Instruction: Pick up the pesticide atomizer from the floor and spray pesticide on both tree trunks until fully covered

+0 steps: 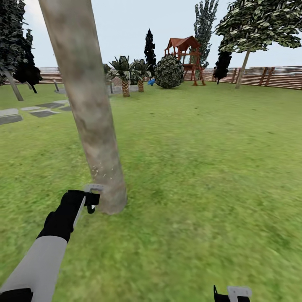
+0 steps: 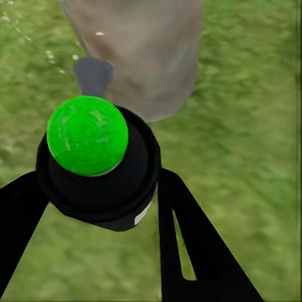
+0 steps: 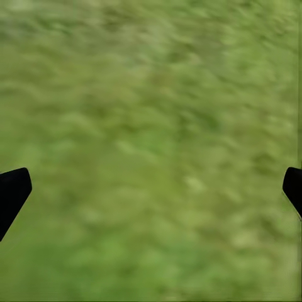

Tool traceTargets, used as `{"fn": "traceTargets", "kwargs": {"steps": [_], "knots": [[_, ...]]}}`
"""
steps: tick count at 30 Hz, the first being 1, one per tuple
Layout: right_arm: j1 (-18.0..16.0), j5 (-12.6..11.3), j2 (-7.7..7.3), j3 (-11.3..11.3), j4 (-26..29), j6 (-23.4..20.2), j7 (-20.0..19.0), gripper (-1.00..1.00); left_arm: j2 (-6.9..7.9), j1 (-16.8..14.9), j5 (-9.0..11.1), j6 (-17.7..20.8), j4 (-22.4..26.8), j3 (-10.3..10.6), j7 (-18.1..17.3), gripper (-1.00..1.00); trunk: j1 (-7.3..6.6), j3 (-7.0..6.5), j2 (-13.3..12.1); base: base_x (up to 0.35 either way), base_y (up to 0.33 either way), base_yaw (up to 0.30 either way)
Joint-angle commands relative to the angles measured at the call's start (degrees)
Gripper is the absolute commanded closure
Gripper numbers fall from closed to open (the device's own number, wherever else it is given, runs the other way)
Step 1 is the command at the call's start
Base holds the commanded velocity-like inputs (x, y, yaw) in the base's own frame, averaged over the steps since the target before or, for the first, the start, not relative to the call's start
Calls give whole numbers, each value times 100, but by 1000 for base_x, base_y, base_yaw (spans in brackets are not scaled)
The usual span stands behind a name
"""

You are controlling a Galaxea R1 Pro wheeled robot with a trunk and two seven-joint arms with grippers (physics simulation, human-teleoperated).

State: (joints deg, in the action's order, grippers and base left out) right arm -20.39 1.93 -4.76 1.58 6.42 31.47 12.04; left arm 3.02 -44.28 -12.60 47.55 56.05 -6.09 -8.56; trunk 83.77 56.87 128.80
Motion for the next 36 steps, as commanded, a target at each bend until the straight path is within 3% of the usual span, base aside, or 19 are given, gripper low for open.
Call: {"fn": "traceTargets", "kwargs": {"steps": [1, 5, 8, 10, 13, 16, 17, 18, 20, 23, 27, 36], "knots": [[0, 0, 1, 0, 0, 0, 0, -100, -51, 3, -19, 1, -34, 162, 12, 100, 0, 0, 0, 219, -201, 25], [0, 0, 1, 0, 0, 0, 0, -100, -55, 50, -15, 8, -63, 287, 21, 100, 0, 0, 0, 208, -195, 96], [0, 0, 2, 0, 0, 0, 0, -100, 192, 450, -43, -20, -84, 64, 14, 100, 0, 0, 0, 83, -45, 240], [0, 0, 2, 0, 0, 0, 0, -100, 277, 607, -43, -45, -90, 11, 19, 100, 0, 0, 0, 16, -9, 268], [0, 0, 2, 0, 0, 0, 0, -100, 231, 738, -12, -376, -183, 10, 38, 100, 0, 0, 0, 3, -1, 273], [0, 0, 2, 0, 0, 0, 0, -100, -9, 753, -34, -897, -618, -14, 63, 100, 0, 0, 0, 0, 0, 274], [0, 0, 2, 0, 0, 0, 0, -100, -6, 754, -31, -1021, -690, -22, 100, 100, 0, 0, 0, 0, 0, 274], [0, 0, 2, -1, 0, 0, 6, -100, 30, 756, -18, -1206, -979, -197, 298, 100, 0, 0, 0, 0, 0, 274], [0, 0, -1, -3, 0, 0, 8, -100, 26, 766, -18, -1300, -1016, -231, 314, 100, 0, 0, 0, 27, -8, 215], [0, -5, -6, -8, 0, 0, 9, -100, 13, 771, -29, -1747, -1113, -244, 334, 100, 0, 0, 0, 164, -142, 45], [0, 0, -7, -6, 3, 0, 9, -100, -56, 768, -32, -1857, -1135, -219, 337, 100, 0, 0, 0, 204, -191, 5], [0, 0, -7, 0, 0, 0, 9, -100, -31, 768, -49, -1855, -1144, -219, 344, 100, 0, 0, 0, 235, -180, 0]]}}
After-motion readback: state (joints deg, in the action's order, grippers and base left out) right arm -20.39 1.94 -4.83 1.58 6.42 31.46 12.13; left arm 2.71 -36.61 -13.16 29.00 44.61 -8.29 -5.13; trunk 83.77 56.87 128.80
